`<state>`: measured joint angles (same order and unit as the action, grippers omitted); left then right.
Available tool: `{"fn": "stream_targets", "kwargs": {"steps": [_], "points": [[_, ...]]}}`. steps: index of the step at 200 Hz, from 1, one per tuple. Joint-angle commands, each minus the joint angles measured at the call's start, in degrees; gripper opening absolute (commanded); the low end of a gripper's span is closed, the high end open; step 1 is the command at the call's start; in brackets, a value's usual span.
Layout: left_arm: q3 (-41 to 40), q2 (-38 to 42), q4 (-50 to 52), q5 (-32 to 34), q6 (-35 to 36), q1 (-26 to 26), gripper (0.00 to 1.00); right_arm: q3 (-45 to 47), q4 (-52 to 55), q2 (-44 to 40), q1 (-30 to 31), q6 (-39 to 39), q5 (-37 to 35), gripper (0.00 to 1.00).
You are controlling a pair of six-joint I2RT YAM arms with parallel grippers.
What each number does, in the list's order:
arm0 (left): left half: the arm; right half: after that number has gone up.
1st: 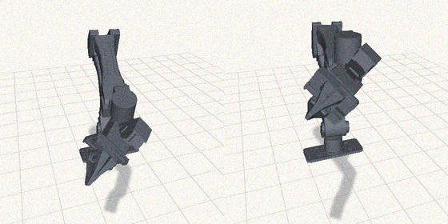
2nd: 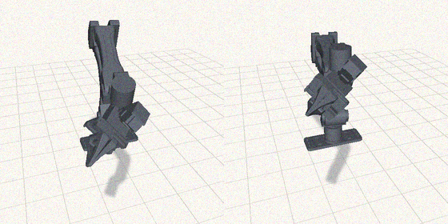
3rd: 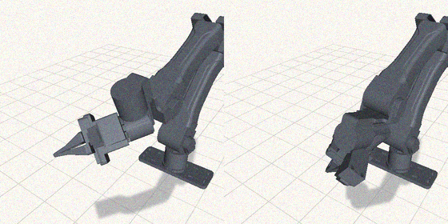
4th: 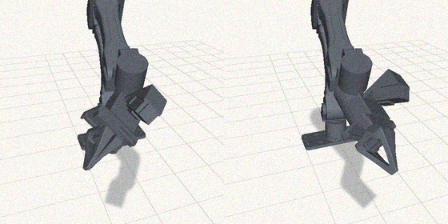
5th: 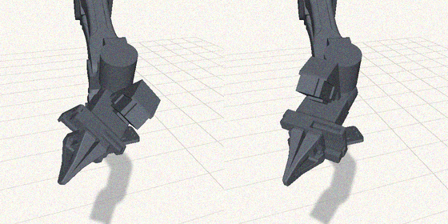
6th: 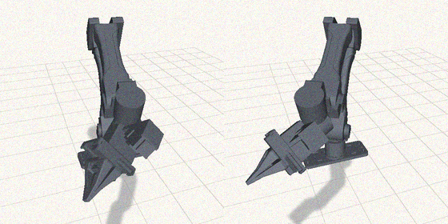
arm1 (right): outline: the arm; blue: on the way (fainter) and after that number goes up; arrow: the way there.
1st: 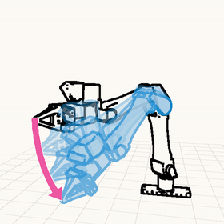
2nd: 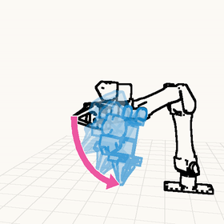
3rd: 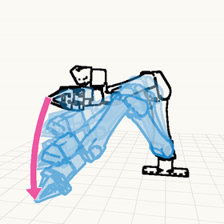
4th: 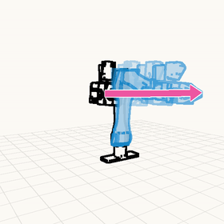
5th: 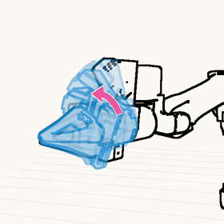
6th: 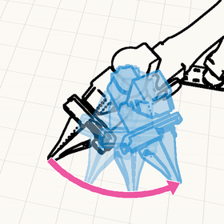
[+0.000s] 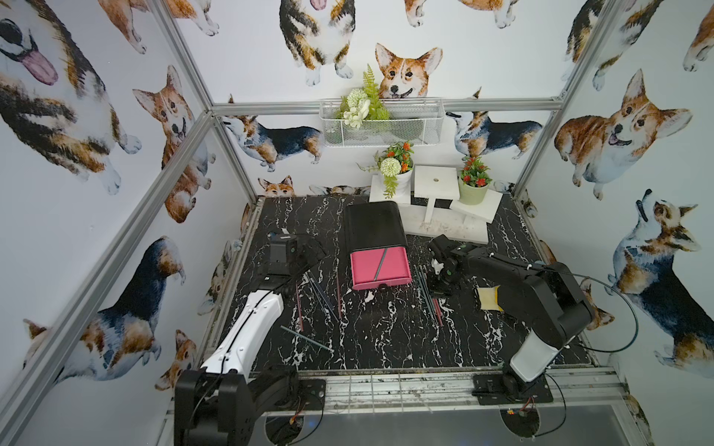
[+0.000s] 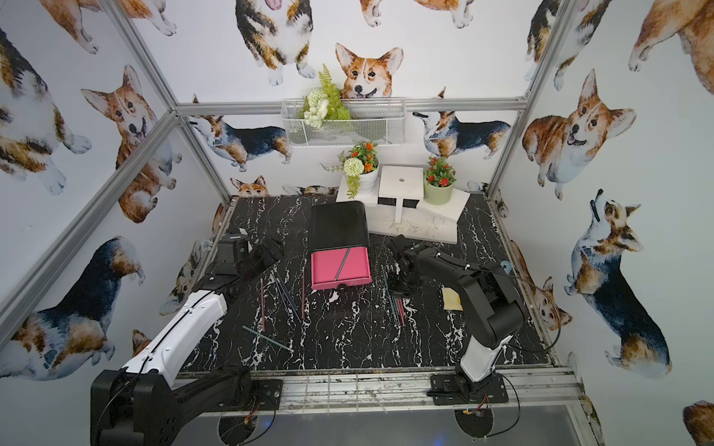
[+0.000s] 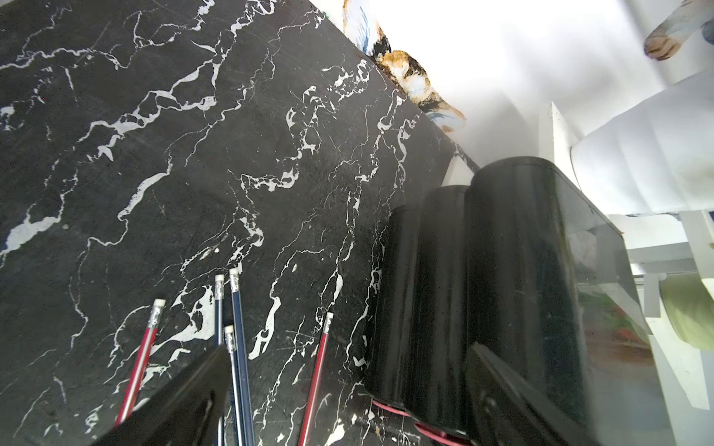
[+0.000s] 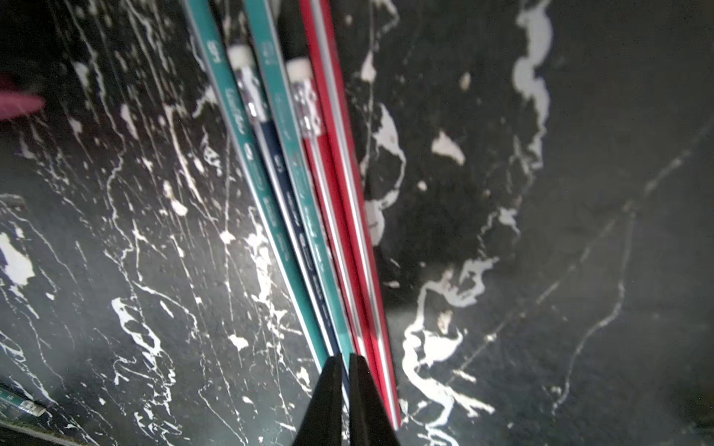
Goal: Please place the pencils in the drawer according to their color
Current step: Pick up the pencil from the center of the board.
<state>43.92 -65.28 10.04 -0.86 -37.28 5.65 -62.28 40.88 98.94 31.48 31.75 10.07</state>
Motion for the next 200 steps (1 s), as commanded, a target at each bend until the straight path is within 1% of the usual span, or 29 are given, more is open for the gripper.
{"fn": "stream_targets", "kwargs": {"steps": [1, 37, 60, 104, 200], "points": [[0.70, -0.20, 0.15, -0.17, 0.43, -0.11, 1.00, -1.90, -1.69, 1.97, -0.10, -1.49, 0.16, 0.12], [0.68, -0.38, 0.15, -0.28, 0.69, -0.11, 1.00, -3.89, -1.49, 4.96, -0.34, -2.08, -0.13, 0.12], [0.73, -0.38, 0.15, -0.36, 0.78, -0.11, 1.00, -3.91, -1.08, 5.73, -0.51, -2.13, -1.52, 0.13], [0.62, -0.71, -0.15, -0.70, 0.78, -0.11, 1.00, -2.98, -0.42, 5.00, -1.10, -2.30, -4.12, 0.14], [0.50, -0.55, -0.36, -0.98, 0.74, -0.11, 1.00, -2.85, 0.75, 4.72, -1.46, -3.53, -6.58, 0.18]]}}
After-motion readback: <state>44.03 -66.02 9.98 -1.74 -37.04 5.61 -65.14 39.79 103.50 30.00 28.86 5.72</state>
